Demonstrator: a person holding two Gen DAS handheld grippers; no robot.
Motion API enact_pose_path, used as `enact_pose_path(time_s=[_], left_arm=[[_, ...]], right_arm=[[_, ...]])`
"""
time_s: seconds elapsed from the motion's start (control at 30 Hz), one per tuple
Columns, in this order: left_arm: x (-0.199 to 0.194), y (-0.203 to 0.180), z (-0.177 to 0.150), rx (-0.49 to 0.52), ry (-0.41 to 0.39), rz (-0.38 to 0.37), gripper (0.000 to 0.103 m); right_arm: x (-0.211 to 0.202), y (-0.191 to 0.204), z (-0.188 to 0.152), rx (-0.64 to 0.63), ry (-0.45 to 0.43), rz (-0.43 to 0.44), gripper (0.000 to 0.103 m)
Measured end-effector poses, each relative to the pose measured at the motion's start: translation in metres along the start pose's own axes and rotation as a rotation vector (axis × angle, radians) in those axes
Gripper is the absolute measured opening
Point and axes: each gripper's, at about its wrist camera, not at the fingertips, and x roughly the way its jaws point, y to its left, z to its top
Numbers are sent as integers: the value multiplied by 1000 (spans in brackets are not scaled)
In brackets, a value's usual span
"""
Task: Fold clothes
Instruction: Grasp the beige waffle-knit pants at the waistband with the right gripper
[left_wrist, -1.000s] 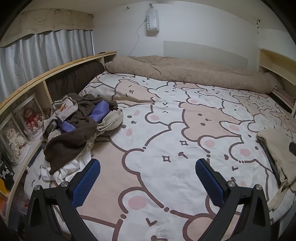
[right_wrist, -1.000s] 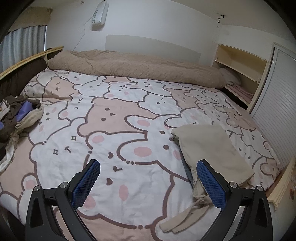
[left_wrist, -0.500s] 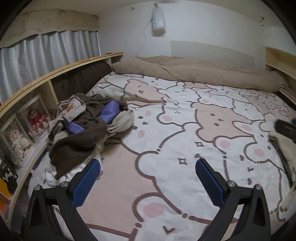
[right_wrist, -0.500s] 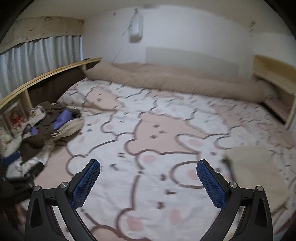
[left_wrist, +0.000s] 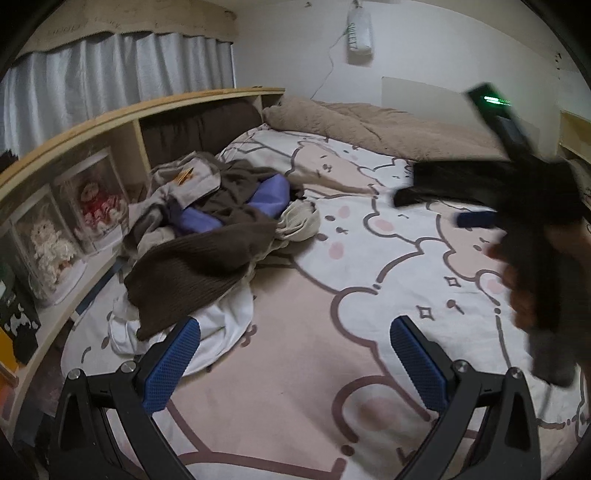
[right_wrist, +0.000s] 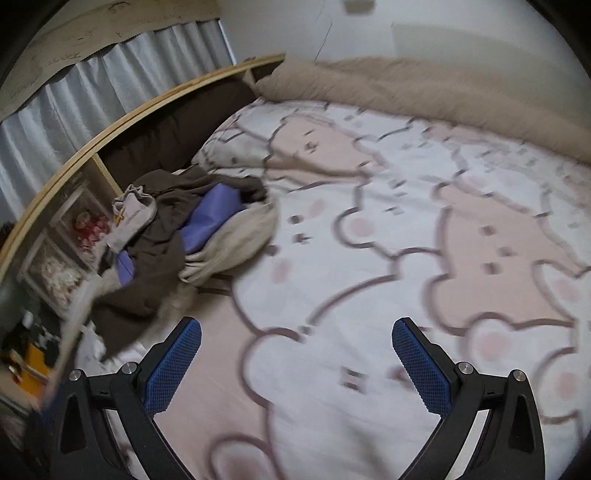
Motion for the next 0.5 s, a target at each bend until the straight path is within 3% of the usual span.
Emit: enact_pose_path(time_s=[0.13,0.3,0.5], left_arm=[[6,16,-5,-17,-7,3,103],[12,35,-9,-32,-15,-4,103],[14,60,-13,-56,-3,6,103]], right_arm=[[56,20,24,68,81,93,86],[125,37,47,176,194,171,62],[197,41,54,310,331,186,61]])
